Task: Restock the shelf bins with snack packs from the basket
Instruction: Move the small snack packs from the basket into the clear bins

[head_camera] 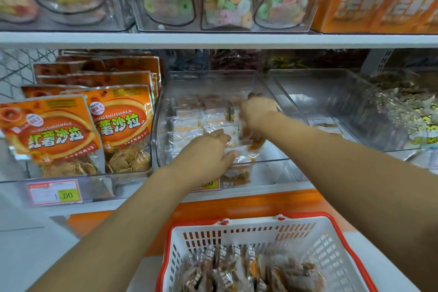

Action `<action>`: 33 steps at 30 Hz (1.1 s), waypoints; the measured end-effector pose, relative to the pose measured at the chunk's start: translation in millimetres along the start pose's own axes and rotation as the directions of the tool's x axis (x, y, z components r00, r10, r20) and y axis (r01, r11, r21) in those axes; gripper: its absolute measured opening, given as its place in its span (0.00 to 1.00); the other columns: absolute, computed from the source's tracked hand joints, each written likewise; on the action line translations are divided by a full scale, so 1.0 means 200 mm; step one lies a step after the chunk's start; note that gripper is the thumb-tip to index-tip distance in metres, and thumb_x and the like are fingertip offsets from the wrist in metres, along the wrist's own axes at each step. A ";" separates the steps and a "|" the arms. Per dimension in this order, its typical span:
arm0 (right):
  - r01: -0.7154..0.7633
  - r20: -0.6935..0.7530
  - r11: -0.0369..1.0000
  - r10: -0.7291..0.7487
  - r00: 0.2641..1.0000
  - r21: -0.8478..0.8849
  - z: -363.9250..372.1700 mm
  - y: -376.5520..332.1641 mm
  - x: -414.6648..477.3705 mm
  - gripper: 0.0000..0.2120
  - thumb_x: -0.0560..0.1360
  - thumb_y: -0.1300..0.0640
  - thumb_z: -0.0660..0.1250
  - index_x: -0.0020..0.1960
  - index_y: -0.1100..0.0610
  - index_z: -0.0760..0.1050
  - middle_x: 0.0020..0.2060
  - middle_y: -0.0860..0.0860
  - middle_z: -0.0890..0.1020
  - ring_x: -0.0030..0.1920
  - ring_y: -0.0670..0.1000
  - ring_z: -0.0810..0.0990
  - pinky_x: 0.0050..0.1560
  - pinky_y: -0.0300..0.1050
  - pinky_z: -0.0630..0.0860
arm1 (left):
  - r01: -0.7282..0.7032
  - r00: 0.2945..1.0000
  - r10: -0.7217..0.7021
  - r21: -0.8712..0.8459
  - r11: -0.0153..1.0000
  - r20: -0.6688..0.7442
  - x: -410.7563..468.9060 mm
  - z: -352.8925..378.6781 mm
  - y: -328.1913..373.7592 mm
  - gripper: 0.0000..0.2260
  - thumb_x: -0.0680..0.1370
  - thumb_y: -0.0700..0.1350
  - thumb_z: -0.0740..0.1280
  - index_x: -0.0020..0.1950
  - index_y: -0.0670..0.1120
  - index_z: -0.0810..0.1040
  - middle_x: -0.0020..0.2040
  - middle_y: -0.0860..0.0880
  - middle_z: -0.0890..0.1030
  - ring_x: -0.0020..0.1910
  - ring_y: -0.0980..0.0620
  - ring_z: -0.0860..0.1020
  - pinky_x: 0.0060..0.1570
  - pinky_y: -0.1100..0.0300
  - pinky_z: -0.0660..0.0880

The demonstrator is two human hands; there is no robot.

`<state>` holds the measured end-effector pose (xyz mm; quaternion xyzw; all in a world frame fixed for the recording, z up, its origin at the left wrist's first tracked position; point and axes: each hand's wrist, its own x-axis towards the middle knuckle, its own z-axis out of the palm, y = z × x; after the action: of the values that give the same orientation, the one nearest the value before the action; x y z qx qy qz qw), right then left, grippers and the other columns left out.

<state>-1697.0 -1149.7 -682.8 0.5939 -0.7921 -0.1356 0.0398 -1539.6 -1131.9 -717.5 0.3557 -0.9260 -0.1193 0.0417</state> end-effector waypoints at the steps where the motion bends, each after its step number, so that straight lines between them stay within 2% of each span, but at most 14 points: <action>1: -0.022 -0.096 1.000 0.022 0.995 0.001 0.03 -0.01 -0.01 0.21 0.75 0.61 0.66 0.66 0.61 0.68 0.63 0.57 0.73 0.60 0.58 0.75 0.51 0.48 0.74 | 0.000 1.000 0.000 0.009 1.000 -0.005 0.00 0.00 0.00 0.23 0.82 0.55 0.56 0.74 0.45 0.64 0.77 0.45 0.61 0.72 0.46 0.64 0.68 0.55 0.64; 3: -0.049 -0.194 0.998 0.054 0.980 0.033 0.08 -0.01 -0.04 0.20 0.75 0.66 0.63 0.66 0.63 0.66 0.63 0.59 0.72 0.59 0.59 0.76 0.47 0.48 0.74 | 0.000 1.000 0.000 0.018 1.000 -0.014 0.00 0.01 0.01 0.23 0.82 0.55 0.56 0.73 0.44 0.65 0.76 0.44 0.62 0.72 0.45 0.65 0.68 0.55 0.65; 6: -0.073 -0.173 0.991 0.092 0.981 0.116 0.08 0.00 -0.12 0.06 0.76 0.63 0.63 0.52 0.61 0.74 0.53 0.58 0.80 0.52 0.58 0.80 0.42 0.46 0.72 | 0.001 1.000 -0.001 0.009 1.000 -0.017 0.00 0.01 0.01 0.23 0.82 0.55 0.56 0.73 0.44 0.65 0.76 0.44 0.61 0.72 0.45 0.65 0.67 0.55 0.65; 7: -0.083 -0.128 0.984 0.104 0.986 0.159 0.07 0.01 -0.15 0.03 0.77 0.60 0.63 0.47 0.61 0.74 0.50 0.57 0.81 0.51 0.58 0.80 0.41 0.45 0.72 | 0.001 1.000 -0.001 0.010 1.000 -0.020 0.00 0.01 0.01 0.23 0.82 0.55 0.56 0.73 0.44 0.65 0.76 0.44 0.61 0.71 0.44 0.66 0.67 0.54 0.65; 9: -0.104 0.094 0.970 0.085 0.992 0.220 0.04 0.01 -0.18 0.12 0.80 0.56 0.59 0.40 0.61 0.72 0.47 0.57 0.83 0.47 0.56 0.82 0.46 0.44 0.77 | -0.002 1.000 0.002 0.017 1.000 -0.030 0.00 0.02 0.01 0.23 0.82 0.55 0.56 0.73 0.44 0.65 0.76 0.44 0.62 0.71 0.44 0.67 0.67 0.54 0.66; 11: -0.154 0.354 0.950 0.051 0.934 0.271 0.03 0.01 -0.19 0.15 0.82 0.58 0.55 0.44 0.65 0.73 0.49 0.60 0.83 0.47 0.56 0.83 0.54 0.47 0.78 | 0.002 0.999 -0.002 0.015 1.000 -0.035 0.00 0.02 0.01 0.23 0.82 0.54 0.56 0.72 0.43 0.66 0.76 0.44 0.63 0.70 0.44 0.67 0.66 0.54 0.67; 13: -0.186 0.444 0.923 0.018 0.896 0.338 0.04 0.00 -0.17 0.15 0.82 0.59 0.53 0.55 0.69 0.73 0.53 0.63 0.81 0.52 0.60 0.82 0.59 0.54 0.77 | 0.001 0.999 0.000 0.013 1.000 -0.041 0.00 0.02 0.01 0.21 0.82 0.54 0.56 0.71 0.43 0.68 0.75 0.44 0.64 0.69 0.44 0.68 0.65 0.54 0.68; 17: -0.210 0.470 0.908 0.017 0.883 0.362 0.07 -0.01 -0.13 0.18 0.82 0.60 0.52 0.68 0.69 0.65 0.63 0.63 0.73 0.59 0.62 0.78 0.61 0.55 0.75 | -0.013 0.999 0.013 0.019 1.000 -0.039 0.00 0.03 0.01 0.20 0.82 0.53 0.56 0.69 0.43 0.70 0.75 0.43 0.64 0.72 0.46 0.66 0.65 0.54 0.67; 20: -0.201 0.440 0.913 0.027 0.897 0.354 0.10 -0.02 -0.09 0.18 0.82 0.60 0.54 0.70 0.65 0.64 0.66 0.61 0.71 0.61 0.60 0.77 0.61 0.53 0.76 | -0.012 0.999 0.013 0.018 1.000 -0.044 0.00 0.02 0.01 0.21 0.82 0.53 0.56 0.70 0.43 0.70 0.76 0.44 0.62 0.72 0.45 0.65 0.67 0.53 0.66; 24: -0.163 0.424 0.948 0.032 0.905 0.275 0.12 -0.04 -0.06 0.17 0.82 0.58 0.56 0.69 0.63 0.67 0.64 0.58 0.73 0.58 0.57 0.79 0.59 0.50 0.77 | -0.014 0.999 0.014 0.013 1.000 -0.047 0.00 0.01 0.00 0.21 0.82 0.55 0.57 0.70 0.44 0.70 0.76 0.45 0.61 0.71 0.44 0.67 0.65 0.54 0.67; 27: -0.066 0.269 0.994 0.041 0.962 0.085 0.09 -0.05 -0.06 0.14 0.81 0.59 0.55 0.62 0.60 0.74 0.57 0.55 0.77 0.60 0.54 0.77 0.57 0.44 0.73 | -0.022 0.999 0.022 0.004 1.000 -0.045 0.01 0.01 -0.01 0.22 0.81 0.56 0.58 0.69 0.44 0.71 0.75 0.45 0.65 0.67 0.45 0.70 0.61 0.55 0.69; 29: -0.042 0.177 0.999 0.041 0.983 -0.002 0.07 -0.05 -0.05 0.11 0.80 0.61 0.55 0.53 0.58 0.76 0.45 0.52 0.76 0.57 0.53 0.78 0.53 0.42 0.73 | -0.027 0.998 0.027 0.008 1.000 -0.048 0.02 0.02 -0.02 0.22 0.81 0.56 0.58 0.69 0.44 0.71 0.74 0.45 0.66 0.65 0.45 0.72 0.59 0.55 0.69; 31: -0.047 0.179 0.999 0.045 0.983 0.008 0.06 -0.04 -0.02 0.10 0.79 0.60 0.56 0.42 0.59 0.73 0.37 0.51 0.72 0.48 0.53 0.78 0.48 0.43 0.73 | -0.027 0.998 0.028 0.015 1.000 -0.054 0.02 0.02 -0.02 0.22 0.81 0.56 0.58 0.68 0.43 0.71 0.72 0.45 0.68 0.64 0.45 0.73 0.57 0.55 0.70; 33: -0.071 0.222 0.996 0.058 0.973 0.050 0.02 -0.03 -0.03 0.14 0.79 0.59 0.56 0.36 0.59 0.70 0.34 0.51 0.72 0.36 0.51 0.75 0.40 0.42 0.73 | -0.029 0.998 0.029 0.007 1.000 -0.057 0.02 0.02 -0.02 0.22 0.81 0.56 0.59 0.68 0.42 0.71 0.68 0.45 0.72 0.62 0.45 0.74 0.58 0.53 0.72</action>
<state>-1690.9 -1145.5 -688.2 0.5501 -0.8139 -0.1766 -0.0611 -1541.6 -1137.0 -722.4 0.3457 -0.9298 -0.1059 0.0687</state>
